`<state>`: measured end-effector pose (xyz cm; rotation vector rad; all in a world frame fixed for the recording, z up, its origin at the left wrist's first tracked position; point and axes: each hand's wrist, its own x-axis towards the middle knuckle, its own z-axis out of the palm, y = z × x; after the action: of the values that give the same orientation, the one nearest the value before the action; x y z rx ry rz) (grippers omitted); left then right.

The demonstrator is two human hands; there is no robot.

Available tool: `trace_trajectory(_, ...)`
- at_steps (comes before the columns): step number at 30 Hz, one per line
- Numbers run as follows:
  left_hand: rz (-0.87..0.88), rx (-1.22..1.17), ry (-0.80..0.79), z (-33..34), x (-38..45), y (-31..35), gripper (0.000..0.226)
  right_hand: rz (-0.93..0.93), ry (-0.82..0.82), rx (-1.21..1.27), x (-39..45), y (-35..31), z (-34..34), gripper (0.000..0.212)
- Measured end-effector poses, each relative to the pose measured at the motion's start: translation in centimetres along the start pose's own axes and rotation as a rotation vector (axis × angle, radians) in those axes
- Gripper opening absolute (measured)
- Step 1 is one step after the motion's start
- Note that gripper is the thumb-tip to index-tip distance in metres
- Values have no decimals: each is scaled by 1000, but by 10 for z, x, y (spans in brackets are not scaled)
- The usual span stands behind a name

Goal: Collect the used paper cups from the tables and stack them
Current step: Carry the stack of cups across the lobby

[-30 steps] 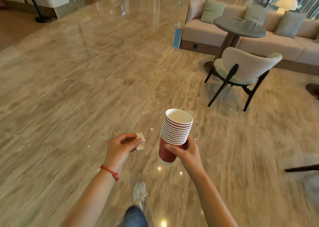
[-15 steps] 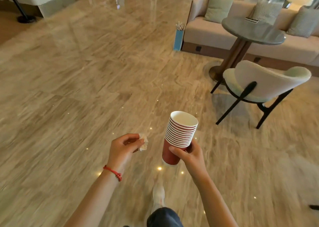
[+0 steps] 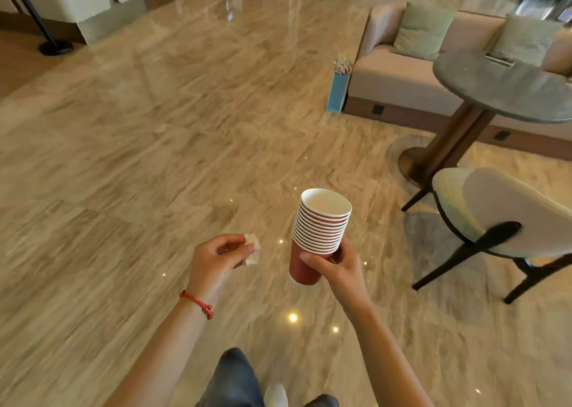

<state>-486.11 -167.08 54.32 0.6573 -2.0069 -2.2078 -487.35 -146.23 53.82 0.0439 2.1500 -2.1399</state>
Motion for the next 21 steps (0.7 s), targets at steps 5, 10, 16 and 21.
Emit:
trace_trajectory(5, -6, -24, 15, 24, 106, 18, 17, 14, -23, -15, 110, -1, 11, 50)
trace_trajectory(10, -11, -32, 21, 51, 243, 38, 17, 17, -15, -14, 244, -4, 30, 53)
trace_trajectory(16, 0, 5, -7, 82, 399, 89, 22, 20, -5, -14, 402, -33, 53, 48)
trace_trajectory(21, -25, -8, -8, 116, 499, 118, 22, 43, 27, 0, 503, -42, 52, 40)
